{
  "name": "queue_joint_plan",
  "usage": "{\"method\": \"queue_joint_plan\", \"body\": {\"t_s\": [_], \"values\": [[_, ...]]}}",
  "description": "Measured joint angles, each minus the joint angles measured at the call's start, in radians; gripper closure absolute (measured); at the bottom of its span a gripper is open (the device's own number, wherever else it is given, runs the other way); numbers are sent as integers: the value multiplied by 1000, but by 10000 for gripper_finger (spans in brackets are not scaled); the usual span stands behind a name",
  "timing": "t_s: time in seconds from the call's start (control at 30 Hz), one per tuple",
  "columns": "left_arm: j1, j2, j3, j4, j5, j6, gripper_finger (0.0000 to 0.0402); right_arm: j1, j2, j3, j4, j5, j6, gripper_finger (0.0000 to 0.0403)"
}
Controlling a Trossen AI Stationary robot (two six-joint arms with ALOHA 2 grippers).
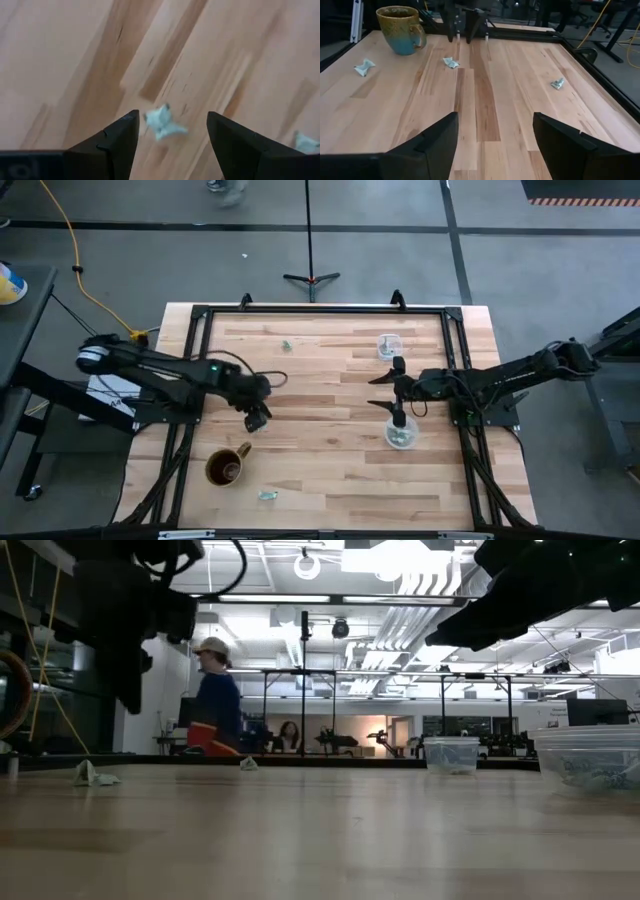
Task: Pick and place items into bin
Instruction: Put the green stevia packet into the bottom transparent bin
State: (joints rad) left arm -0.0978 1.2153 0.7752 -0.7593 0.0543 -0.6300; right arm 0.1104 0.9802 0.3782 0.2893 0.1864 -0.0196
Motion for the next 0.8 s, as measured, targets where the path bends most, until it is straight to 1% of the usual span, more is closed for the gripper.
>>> {"method": "queue_joint_plan", "body": {"t_s": [0.1, 0.2, 0.33, 0.43, 0.57, 0.8], "values": [[-39, 96, 56, -92, -9, -76, 133, 0, 0, 0, 0, 0, -7, 156], [-72, 164, 86, -86, 11, -112, 133, 0, 0, 0, 0, 0, -8, 156], [-111, 231, 89, -70, 14, -180, 133, 0, 0, 0, -1, 0, -15, 156], [-127, 269, 89, -91, 14, -213, 133, 0, 0, 0, -1, 0, -15, 156], [-127, 309, 89, -53, 11, -221, 133, 0, 0, 0, -6, 0, -15, 156], [-127, 367, 87, -54, 50, -221, 133, 0, 0, 0, -15, 0, -15, 156]]}}
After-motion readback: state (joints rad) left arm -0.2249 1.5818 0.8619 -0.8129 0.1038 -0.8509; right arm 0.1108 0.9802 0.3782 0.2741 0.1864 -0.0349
